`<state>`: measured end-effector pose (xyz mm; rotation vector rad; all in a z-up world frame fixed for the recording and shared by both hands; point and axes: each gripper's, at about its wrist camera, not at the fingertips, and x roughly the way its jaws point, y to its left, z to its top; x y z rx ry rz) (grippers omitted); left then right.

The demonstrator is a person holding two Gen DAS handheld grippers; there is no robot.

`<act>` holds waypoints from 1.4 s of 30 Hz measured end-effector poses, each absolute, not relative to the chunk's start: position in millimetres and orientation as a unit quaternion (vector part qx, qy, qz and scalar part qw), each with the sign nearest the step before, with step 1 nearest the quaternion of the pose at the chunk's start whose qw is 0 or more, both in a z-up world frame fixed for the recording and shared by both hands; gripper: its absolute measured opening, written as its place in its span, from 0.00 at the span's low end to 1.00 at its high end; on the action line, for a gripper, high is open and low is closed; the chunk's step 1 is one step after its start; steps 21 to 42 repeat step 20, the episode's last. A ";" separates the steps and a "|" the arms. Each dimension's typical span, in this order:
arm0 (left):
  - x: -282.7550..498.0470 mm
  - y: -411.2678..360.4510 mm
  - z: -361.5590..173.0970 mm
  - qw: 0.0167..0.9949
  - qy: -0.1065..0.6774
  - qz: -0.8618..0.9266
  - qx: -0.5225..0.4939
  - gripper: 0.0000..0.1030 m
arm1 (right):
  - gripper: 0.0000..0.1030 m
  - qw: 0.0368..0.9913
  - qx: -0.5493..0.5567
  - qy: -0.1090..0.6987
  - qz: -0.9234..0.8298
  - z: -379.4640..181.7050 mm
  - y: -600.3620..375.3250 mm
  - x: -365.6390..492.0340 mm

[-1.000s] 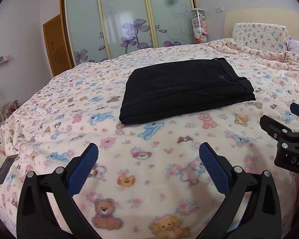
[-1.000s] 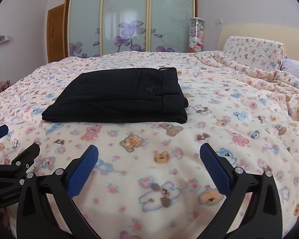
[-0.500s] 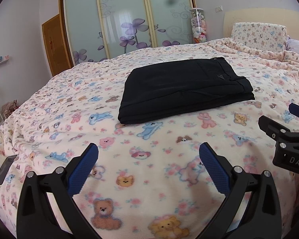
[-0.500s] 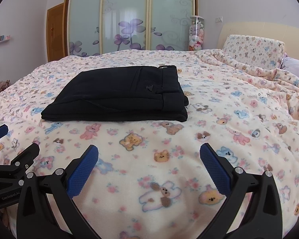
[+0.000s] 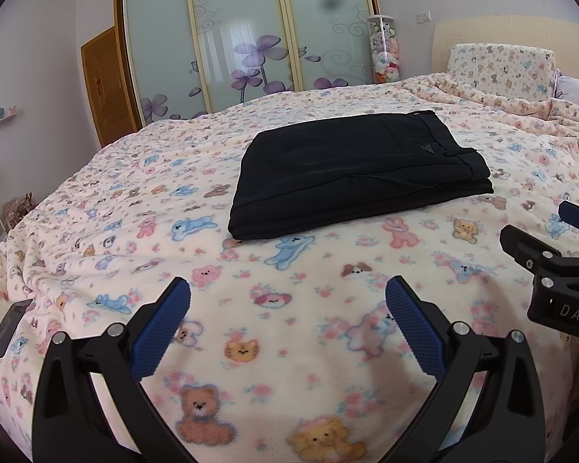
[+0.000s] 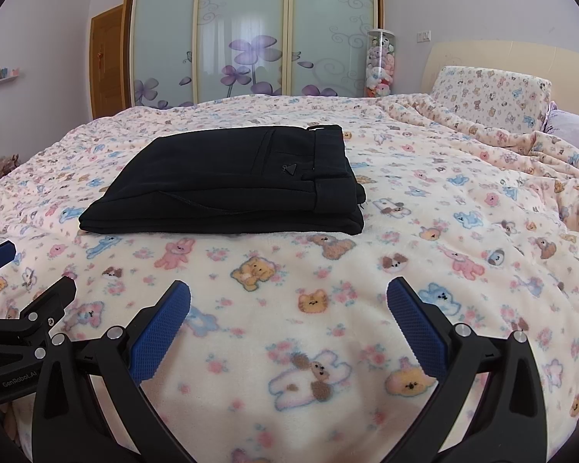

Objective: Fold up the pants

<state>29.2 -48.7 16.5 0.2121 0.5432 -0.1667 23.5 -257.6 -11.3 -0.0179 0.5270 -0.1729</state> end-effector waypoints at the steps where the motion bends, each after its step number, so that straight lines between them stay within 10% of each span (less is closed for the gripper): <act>1: 28.2 -49.7 16.1 0.954 0.268 -0.082 0.104 0.98 | 0.99 0.962 -0.009 0.260 -0.085 -11.3 -257.4 23.3; 42: 32.9 -42.1 15.9 0.952 0.277 -0.088 0.091 0.98 | 0.99 0.960 -0.008 0.267 -0.080 -14.2 -265.5 28.3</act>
